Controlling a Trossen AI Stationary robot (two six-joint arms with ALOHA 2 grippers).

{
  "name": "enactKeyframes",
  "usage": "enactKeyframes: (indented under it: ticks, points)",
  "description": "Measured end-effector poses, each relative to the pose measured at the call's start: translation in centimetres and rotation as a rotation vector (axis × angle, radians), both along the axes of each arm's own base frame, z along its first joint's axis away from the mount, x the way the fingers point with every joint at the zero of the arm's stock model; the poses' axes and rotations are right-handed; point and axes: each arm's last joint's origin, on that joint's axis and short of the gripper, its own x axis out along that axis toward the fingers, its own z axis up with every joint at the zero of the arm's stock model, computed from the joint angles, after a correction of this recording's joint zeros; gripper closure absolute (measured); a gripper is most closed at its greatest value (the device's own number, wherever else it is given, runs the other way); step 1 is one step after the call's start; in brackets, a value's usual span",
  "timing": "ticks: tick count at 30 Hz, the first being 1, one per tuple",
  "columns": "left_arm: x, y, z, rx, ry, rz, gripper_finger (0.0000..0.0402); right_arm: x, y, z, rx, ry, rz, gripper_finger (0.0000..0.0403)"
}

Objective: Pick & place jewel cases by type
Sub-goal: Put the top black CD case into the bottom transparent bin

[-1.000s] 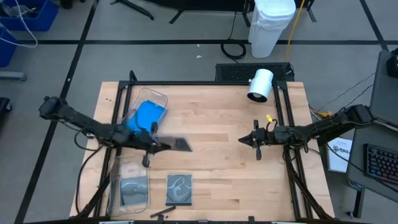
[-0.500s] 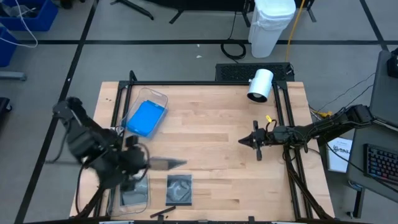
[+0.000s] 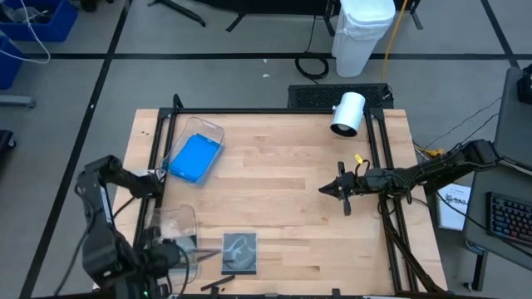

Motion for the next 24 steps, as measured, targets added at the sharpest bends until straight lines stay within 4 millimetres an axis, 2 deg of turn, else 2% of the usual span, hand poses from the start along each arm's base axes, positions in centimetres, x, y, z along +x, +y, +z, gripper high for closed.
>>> enactKeyframes:
  ticks: [7, 12, 16, 21, 24]
  points:
    - [-1.9, -0.8, -4.6, 0.021, 0.32, 0.279, 0.038, 0.0, 0.4, 0.1, -0.001, -0.014, 0.027, 0.0403]
    - [-2.8, -0.6, -7.0, 0.066, 0.504, 0.359, 0.0369, -0.1, 0.6, 0.2, -0.004, -0.021, 0.039, 0.0403]
    - [-2.6, -0.9, -8.1, 0.043, 0.475, 0.281, 0.0379, -0.1, 0.6, 0.2, -0.004, -0.023, 0.038, 0.0403]
    - [-1.7, -1.0, -8.1, 0.019, 0.397, 0.233, 0.038, 0.0, 0.6, 0.2, -0.004, -0.024, 0.037, 0.0403]
    - [-1.4, -0.4, -8.1, 0.045, 0.408, 0.26, 0.036, -0.1, 0.6, 0.2, -0.004, -0.023, 0.037, 0.0403]
